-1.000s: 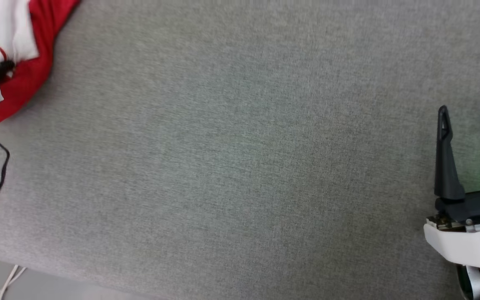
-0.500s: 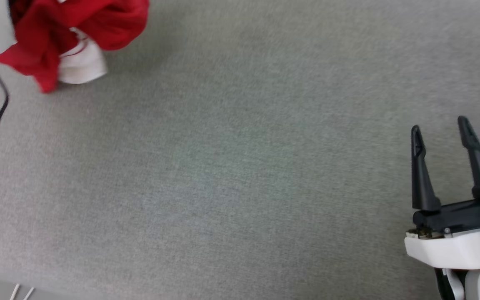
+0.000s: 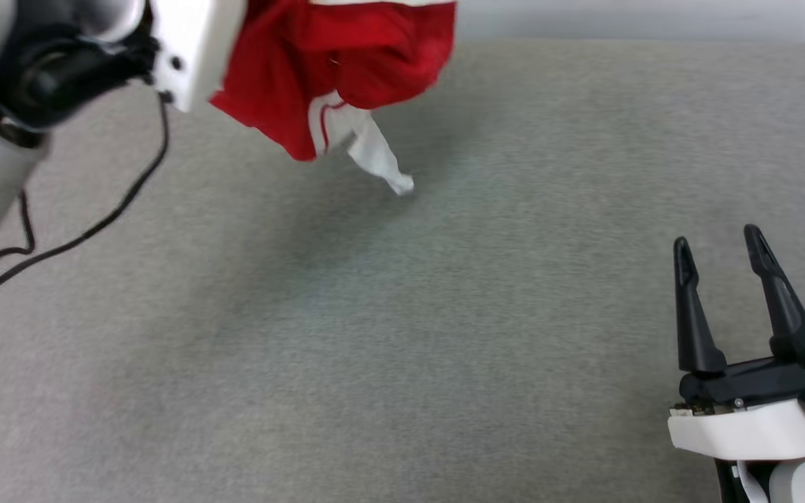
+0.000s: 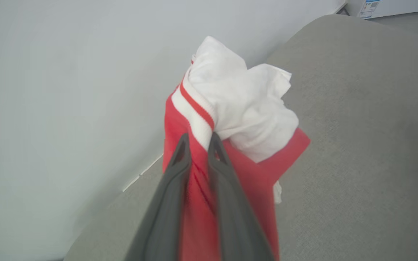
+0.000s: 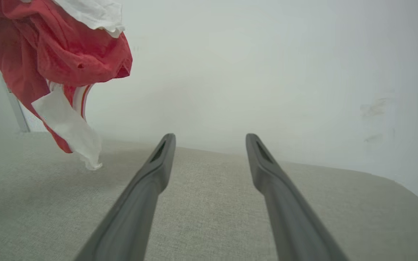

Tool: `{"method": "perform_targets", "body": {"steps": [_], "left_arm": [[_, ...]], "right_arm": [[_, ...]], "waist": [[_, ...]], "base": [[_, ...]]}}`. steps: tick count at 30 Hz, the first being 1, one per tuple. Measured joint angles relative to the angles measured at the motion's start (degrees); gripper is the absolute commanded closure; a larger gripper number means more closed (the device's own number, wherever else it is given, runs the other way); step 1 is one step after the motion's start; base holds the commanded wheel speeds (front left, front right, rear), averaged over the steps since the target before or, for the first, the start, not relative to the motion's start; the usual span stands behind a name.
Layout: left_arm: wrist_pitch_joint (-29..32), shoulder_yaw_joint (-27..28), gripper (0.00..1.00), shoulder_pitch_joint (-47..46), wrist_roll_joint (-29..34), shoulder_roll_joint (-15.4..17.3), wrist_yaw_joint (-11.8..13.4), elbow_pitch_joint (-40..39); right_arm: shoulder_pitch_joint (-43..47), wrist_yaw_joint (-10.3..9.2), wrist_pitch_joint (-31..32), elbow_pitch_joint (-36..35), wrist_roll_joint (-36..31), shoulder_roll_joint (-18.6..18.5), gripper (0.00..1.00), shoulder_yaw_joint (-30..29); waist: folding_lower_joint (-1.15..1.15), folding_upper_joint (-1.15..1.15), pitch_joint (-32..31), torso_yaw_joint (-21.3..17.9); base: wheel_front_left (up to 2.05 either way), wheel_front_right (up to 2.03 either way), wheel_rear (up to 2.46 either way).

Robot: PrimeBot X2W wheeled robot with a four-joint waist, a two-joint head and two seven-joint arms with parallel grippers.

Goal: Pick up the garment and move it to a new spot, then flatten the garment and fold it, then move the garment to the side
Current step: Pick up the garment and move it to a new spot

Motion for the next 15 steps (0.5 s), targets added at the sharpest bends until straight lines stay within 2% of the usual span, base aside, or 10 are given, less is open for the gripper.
{"method": "perform_targets", "body": {"steps": [8, 15], "left_arm": [[-2.3, -6.9, 1.00, 2.1, 0.3, -6.0, 0.0, -3.2], [-7.8, -14.4, 1.00, 11.2, -1.0, -13.3, 0.0, -0.2]], "right_arm": [[-0.1, 0.00, 0.0, 0.8, 0.8, 0.0, 0.00, -0.7], [-0.4, 0.01, 0.0, 2.1, 1.5, 0.0, 0.00, -1.3]], "waist": [[0.00, 0.00, -0.6, -6.6], [0.01, 0.00, 1.7, -9.3]], "base": [[0.00, 0.00, 0.00], [0.00, 0.00, 0.00]]}}
